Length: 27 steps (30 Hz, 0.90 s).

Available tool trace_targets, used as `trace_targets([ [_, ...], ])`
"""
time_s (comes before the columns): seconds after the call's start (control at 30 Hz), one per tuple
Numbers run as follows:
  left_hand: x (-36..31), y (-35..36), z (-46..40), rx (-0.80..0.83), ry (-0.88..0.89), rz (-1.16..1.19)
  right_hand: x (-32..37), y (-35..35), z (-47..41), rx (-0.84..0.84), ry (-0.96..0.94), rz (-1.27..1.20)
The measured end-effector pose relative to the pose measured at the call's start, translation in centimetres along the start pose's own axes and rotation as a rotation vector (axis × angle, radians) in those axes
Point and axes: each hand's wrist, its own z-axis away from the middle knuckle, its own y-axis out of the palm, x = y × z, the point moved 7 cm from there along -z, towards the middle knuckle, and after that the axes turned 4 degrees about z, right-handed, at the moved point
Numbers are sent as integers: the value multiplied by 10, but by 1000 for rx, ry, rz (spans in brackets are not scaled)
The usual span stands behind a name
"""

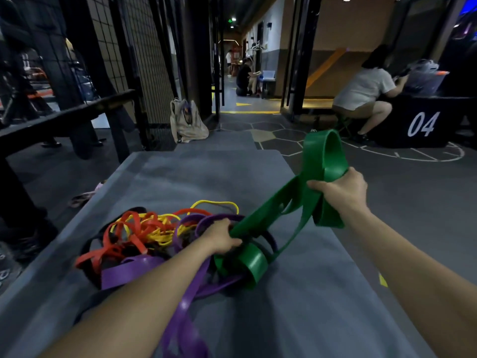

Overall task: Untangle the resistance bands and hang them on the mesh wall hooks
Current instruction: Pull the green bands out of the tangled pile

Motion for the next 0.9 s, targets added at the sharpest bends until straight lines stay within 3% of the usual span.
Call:
trace_targets([
  [0.1,-5,-26,1,-153,26,73,9,-14,-8,-39,-35,-91],
  [0.2,-8,-81,2,-421,15,351,15,-17,-11,-62,-53,-99],
  [0.27,-10,-115,3,-495,8,571,18,-15,-9,-49,-66,-104],
  [0.37,-15,-148,7,-500,31,939,29,-11,-2,-35,-107,-156],
  [0.6,-17,-143,25,-423,-42,1018,65,-11,7,44,-159,-367],
  [0.73,-27,-141,34,-410,-14,1082,68,-13,13,116,-197,-328],
  [0.9,-32,-147,38,-364,28,978,50,-12,13,118,-136,-236],
])
